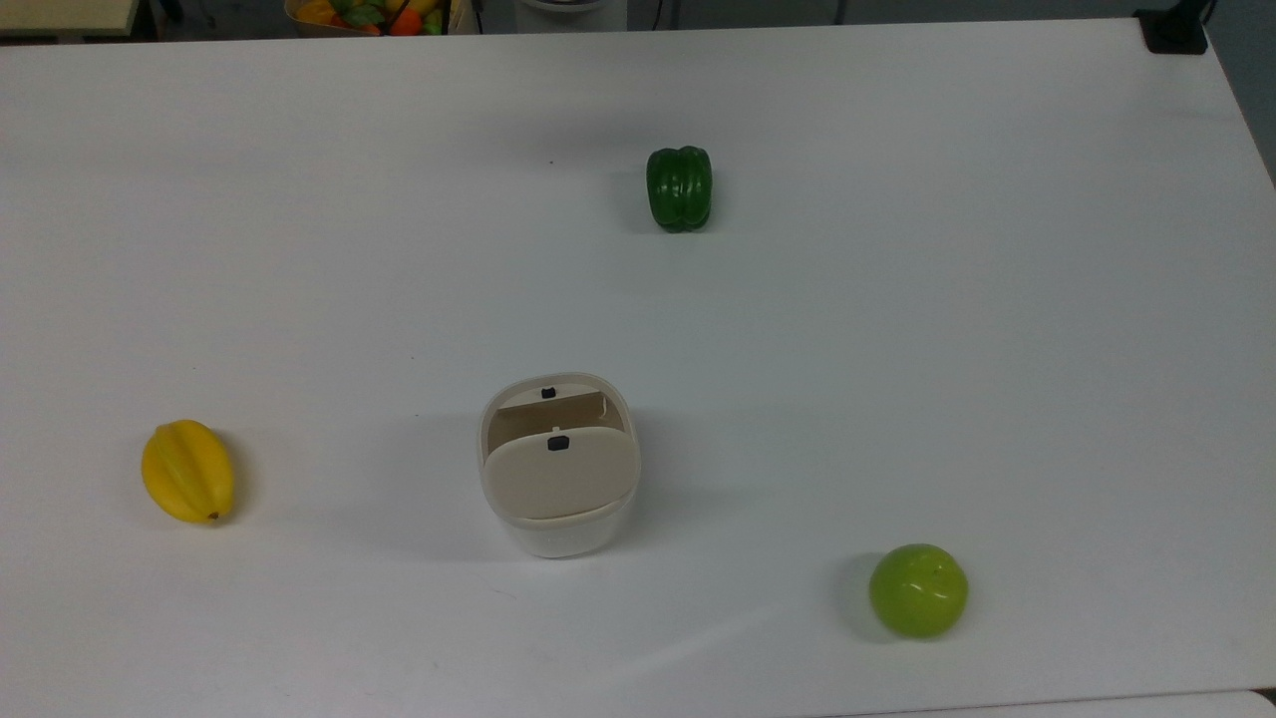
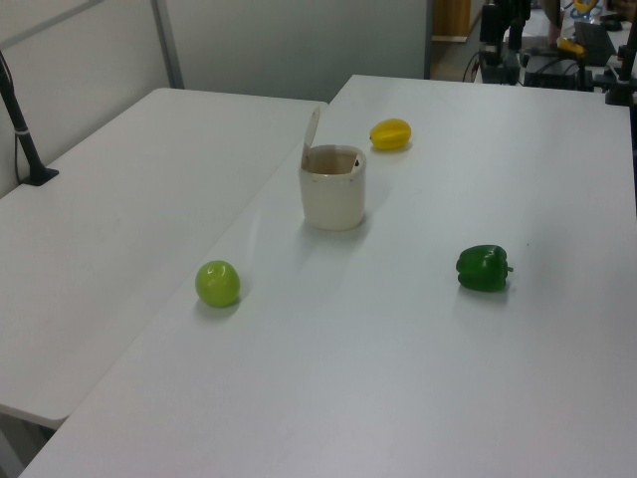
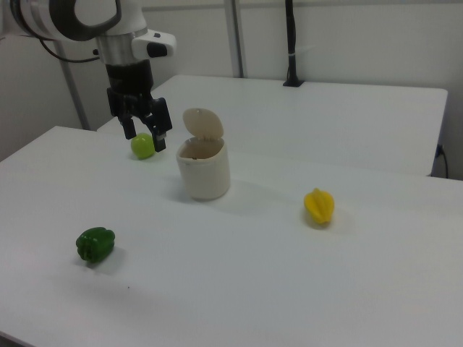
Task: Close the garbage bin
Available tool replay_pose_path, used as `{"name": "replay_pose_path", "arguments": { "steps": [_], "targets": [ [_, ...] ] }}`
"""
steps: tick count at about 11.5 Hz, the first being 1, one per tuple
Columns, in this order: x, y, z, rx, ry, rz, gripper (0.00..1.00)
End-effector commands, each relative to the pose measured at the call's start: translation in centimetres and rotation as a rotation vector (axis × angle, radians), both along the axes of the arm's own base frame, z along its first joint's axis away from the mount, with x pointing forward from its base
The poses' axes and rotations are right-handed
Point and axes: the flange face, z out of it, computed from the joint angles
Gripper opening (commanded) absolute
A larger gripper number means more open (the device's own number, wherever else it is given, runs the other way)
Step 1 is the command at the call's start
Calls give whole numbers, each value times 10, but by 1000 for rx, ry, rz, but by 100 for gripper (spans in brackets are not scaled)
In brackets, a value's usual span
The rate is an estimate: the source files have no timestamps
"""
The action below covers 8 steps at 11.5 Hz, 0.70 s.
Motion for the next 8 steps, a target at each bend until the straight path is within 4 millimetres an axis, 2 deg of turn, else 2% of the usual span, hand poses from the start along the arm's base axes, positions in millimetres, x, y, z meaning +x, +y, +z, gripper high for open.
{"name": "replay_pose_path", "arguments": {
  "steps": [1,6,8],
  "targets": [
    [-8,4,0,7,13,-20,100],
    [-7,12,-5,19,26,-10,100],
    [-3,17,-13,18,42,-1,100]
  ]
}}
